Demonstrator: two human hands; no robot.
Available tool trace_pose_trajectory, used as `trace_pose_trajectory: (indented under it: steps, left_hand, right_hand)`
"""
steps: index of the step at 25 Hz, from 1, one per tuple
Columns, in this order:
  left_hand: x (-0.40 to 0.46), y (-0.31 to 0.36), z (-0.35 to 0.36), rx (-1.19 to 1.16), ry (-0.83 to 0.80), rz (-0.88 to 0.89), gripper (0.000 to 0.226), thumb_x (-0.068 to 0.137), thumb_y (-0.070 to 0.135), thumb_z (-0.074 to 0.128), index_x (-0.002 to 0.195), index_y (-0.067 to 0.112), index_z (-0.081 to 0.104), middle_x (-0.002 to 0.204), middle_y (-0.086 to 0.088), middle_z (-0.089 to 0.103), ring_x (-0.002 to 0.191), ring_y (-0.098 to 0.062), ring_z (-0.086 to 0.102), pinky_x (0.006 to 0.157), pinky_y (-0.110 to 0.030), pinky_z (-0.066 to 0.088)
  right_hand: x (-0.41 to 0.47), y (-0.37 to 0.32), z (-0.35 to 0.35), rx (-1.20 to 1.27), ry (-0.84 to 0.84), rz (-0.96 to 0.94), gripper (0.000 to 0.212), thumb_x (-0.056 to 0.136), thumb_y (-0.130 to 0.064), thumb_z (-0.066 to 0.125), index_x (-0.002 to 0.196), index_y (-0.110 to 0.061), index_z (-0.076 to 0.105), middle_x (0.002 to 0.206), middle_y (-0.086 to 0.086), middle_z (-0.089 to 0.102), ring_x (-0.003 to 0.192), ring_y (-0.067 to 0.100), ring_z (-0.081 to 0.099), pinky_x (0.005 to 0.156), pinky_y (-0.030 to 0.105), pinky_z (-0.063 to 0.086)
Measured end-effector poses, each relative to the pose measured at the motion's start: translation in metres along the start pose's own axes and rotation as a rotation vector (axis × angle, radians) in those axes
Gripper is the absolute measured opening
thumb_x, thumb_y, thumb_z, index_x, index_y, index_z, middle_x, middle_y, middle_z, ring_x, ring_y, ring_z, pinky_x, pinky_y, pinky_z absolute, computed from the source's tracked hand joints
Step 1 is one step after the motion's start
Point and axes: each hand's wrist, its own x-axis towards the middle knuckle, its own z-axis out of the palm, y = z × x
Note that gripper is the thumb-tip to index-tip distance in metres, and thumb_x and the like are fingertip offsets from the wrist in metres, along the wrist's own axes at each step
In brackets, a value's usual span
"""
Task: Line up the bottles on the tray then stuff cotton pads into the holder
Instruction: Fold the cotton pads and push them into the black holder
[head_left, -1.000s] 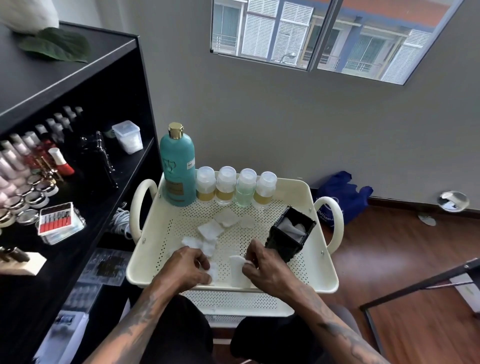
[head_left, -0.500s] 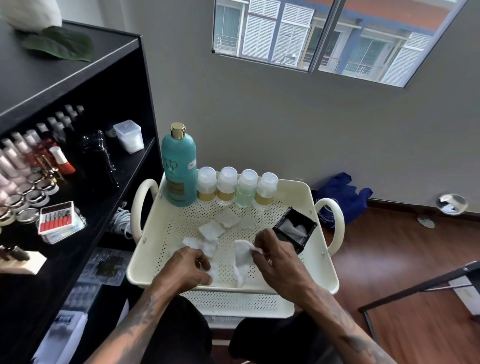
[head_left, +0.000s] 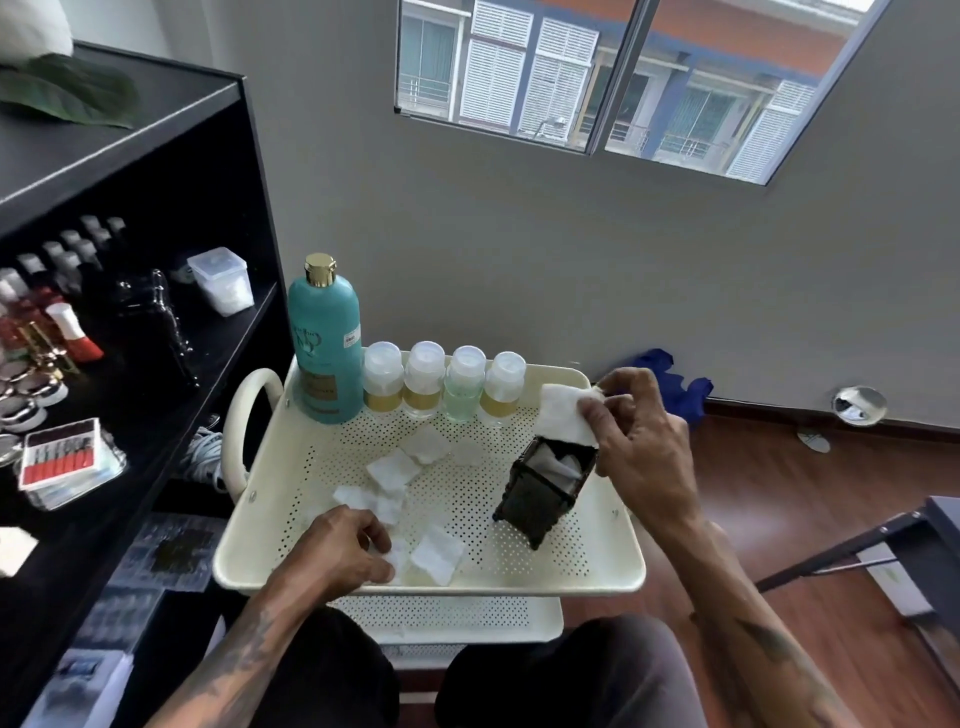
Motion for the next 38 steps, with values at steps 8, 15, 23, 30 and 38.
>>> trace_pose_trajectory:
  steps: [8,15,23,30,38]
  left_hand:
    - [0.002,-0.001,0.002,-0.001,0.000,0.013,0.025,0.057,0.027,0.088,0.075,0.027,0.070,0.079,0.007,0.062,0.068,-0.008,0.059,0.054,-0.021,0.041]
    - [0.003,-0.001,0.001,0.014,0.006,0.024,0.026,0.054,0.030,0.088,0.074,0.027,0.071,0.071,0.008,0.060,0.063,-0.006,0.057,0.052,-0.020,0.039]
    - [-0.012,0.007,0.001,-0.032,0.141,0.171,0.017,0.072,0.032,0.078,0.086,0.032,0.069,0.085,0.008,0.064,0.074,0.000,0.060,0.058,-0.012,0.042]
    - [0.000,0.040,0.021,0.231,0.087,0.290,0.044,0.084,0.044,0.068,0.125,0.030,0.061,0.115,0.006,0.055,0.105,-0.005,0.054,0.092,-0.031,0.050]
    - [0.011,0.070,0.032,0.476,0.019,0.353,0.010,0.083,0.021,0.073,0.092,0.026,0.070,0.099,0.005,0.063,0.094,-0.012,0.055,0.084,-0.029,0.048]
  right_hand:
    - [-0.017,0.004,0.012,-0.577,-0.152,0.070,0.026,0.094,-0.030,0.056,0.119,-0.022,0.054,0.098,0.002,0.071,0.080,0.025,0.067,0.063,0.033,0.050]
    - [-0.005,-0.015,0.009,-0.715,-0.622,0.065,0.046,0.100,-0.054,0.031,0.111,-0.025,0.065,0.117,-0.001,0.062,0.103,0.023,0.058,0.083,0.036,0.048]
    - [-0.022,0.032,-0.001,-0.550,-0.293,-0.070,0.051,0.079,-0.072,0.051,0.114,-0.036,0.053,0.111,-0.012,0.049,0.085,0.011,0.057,0.063,0.027,0.042]
    - [-0.021,0.066,0.000,-0.226,-0.443,0.087,0.082,0.073,-0.066,0.067,0.142,-0.032,0.038,0.127,-0.015,0.042,0.119,0.008,0.047,0.100,0.024,0.033]
    - [-0.013,0.081,-0.019,-0.012,-0.551,0.187,0.086,0.063,-0.065,0.077,0.139,-0.050,0.040,0.121,-0.040,0.040,0.113,-0.018,0.047,0.098,0.028,0.049]
